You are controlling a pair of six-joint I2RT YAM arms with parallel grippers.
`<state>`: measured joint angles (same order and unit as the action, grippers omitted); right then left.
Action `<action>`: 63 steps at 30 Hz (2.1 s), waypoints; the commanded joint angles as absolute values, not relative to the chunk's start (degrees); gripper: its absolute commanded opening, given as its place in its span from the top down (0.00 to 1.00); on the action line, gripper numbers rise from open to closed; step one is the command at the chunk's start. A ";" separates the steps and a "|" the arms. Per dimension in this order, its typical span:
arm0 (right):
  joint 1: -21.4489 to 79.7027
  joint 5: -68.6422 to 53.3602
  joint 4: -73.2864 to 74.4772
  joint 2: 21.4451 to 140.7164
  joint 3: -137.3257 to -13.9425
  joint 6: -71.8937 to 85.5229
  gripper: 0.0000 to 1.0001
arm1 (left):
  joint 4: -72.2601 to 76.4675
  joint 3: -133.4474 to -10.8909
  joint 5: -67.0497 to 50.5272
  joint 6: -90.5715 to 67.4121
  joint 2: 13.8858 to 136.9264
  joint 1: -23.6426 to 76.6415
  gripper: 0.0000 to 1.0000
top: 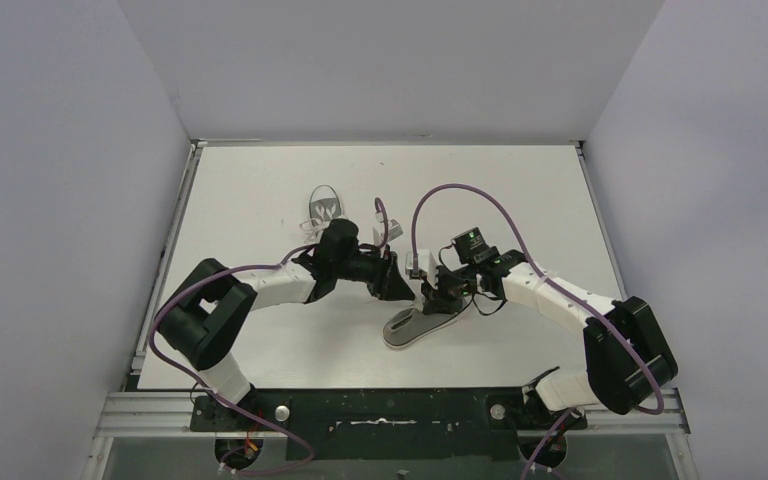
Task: Tie the shoes
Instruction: Adjust the shoelace on the shoe.
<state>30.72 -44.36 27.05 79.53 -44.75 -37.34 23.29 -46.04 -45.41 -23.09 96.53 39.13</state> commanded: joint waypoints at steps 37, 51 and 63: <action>25.27 -32.67 33.81 81.50 -43.46 -48.52 1.00 | -2.48 -40.95 -32.33 -15.22 91.86 34.63 1.00; 24.26 -32.85 30.28 81.99 -41.93 -47.07 1.00 | -3.29 -33.69 -29.12 -15.78 86.64 36.33 1.00; 25.83 -34.52 30.63 79.31 -43.07 -44.65 0.94 | -8.64 -38.22 -24.40 -16.11 77.03 36.56 0.63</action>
